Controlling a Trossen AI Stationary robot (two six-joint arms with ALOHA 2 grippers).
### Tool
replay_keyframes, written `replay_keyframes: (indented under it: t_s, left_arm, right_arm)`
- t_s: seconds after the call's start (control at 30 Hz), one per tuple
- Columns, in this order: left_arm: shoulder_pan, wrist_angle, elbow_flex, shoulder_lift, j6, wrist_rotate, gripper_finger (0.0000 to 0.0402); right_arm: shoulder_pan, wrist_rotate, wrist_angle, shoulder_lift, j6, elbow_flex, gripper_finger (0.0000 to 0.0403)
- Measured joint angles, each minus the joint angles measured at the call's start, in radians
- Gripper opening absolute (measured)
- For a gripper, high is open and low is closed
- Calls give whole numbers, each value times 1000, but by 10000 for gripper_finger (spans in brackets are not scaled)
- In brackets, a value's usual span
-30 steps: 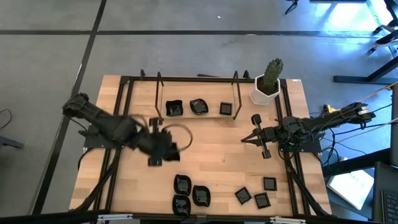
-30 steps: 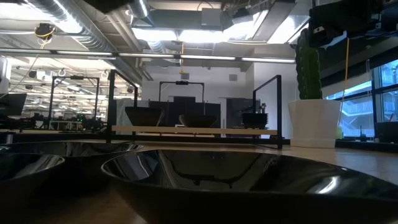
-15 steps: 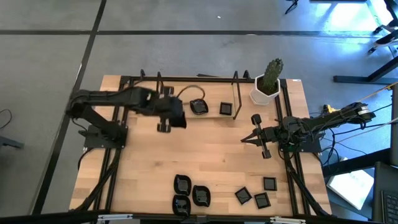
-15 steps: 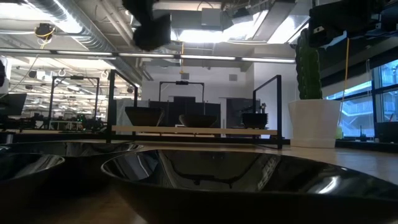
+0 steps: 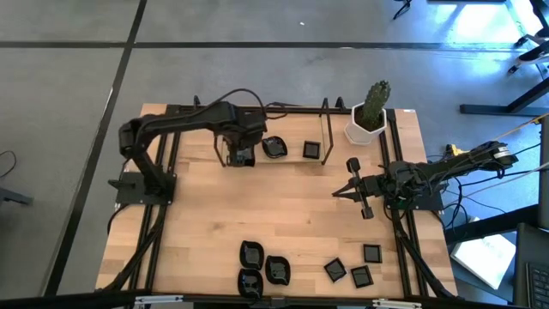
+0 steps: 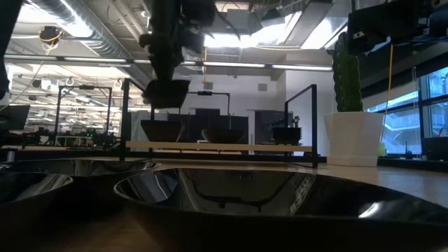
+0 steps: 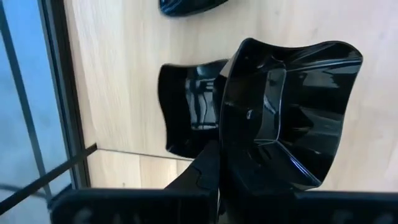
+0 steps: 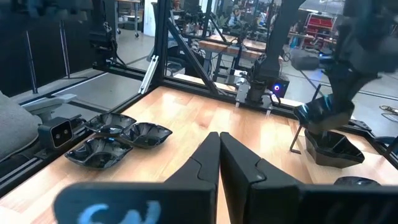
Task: Pick & Place Mini shaped plates
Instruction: Stack the black distorted square plate on top of the black distorted square plate on the shelf, then stack the black leaf-shaped plate on top of the black leaf-shaped plate on the shelf
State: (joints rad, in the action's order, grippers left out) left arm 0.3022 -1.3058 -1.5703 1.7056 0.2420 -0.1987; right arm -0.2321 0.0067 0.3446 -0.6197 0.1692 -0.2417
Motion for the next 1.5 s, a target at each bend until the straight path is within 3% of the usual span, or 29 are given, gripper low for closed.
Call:
replay_keyframes:
  t_s: [0.7,0.9,1.2,1.5]
  left_arm:
    - [75,-2,0,78,45,-12,20]
    - [76,-2,0,78,48,-23,46]
    - [76,0,0,78,34,-149,105]
    - [76,0,0,78,13,-158,157]
  right_arm:
    - [1,0,-6,0,-2,0,14]
    - [1,0,-6,0,-3,0,14]
    - [1,0,-6,0,-3,0,14]
    - [1,0,-6,0,-3,0,14]
